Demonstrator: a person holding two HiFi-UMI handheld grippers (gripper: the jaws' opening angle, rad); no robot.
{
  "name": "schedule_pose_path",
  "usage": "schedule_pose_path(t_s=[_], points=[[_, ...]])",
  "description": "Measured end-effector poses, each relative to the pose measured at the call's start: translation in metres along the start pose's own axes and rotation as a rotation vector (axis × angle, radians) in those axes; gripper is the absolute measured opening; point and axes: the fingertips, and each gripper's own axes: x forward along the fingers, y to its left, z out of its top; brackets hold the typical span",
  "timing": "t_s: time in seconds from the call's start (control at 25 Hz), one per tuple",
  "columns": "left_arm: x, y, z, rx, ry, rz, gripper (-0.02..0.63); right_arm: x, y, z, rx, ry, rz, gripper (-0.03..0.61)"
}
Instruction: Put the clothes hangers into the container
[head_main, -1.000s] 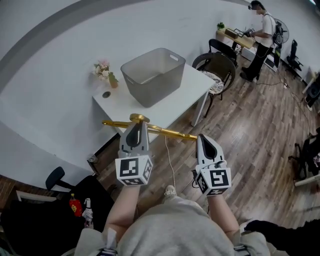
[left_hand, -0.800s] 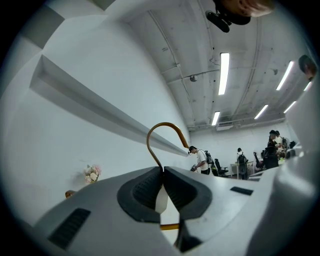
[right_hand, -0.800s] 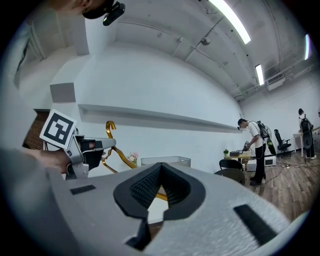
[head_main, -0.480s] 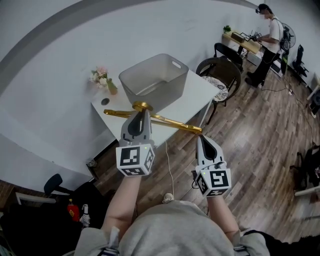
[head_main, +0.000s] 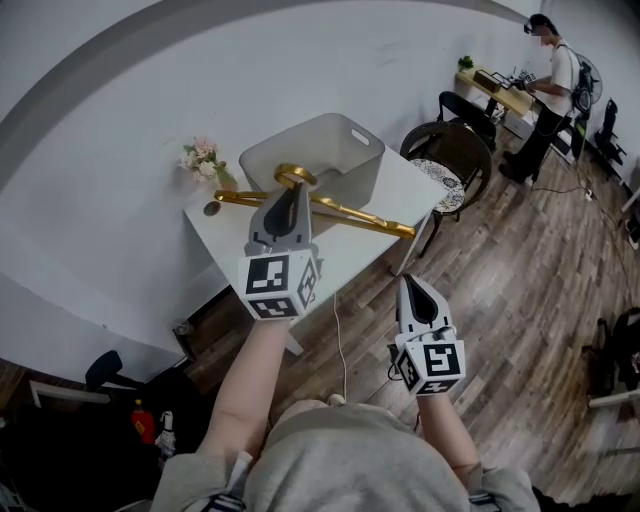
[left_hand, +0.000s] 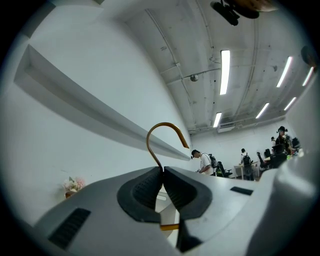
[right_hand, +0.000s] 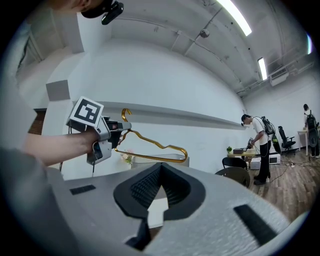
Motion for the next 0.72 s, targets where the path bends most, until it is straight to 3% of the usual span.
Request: schedule_pose_path(t_s=[0.16,0.72], points=[[0.024,0.006,0.003,0.004,-0.001,0.0,0.021,0.011,0.003,-0.004,-0.001,0.01,0.02,-0.006],[0.108,0.028,-0.01,-0.1,-0.002,-0.021,0.021,0.059,-0.026,-0.014,-0.009,0.02,-0.003,-0.006]])
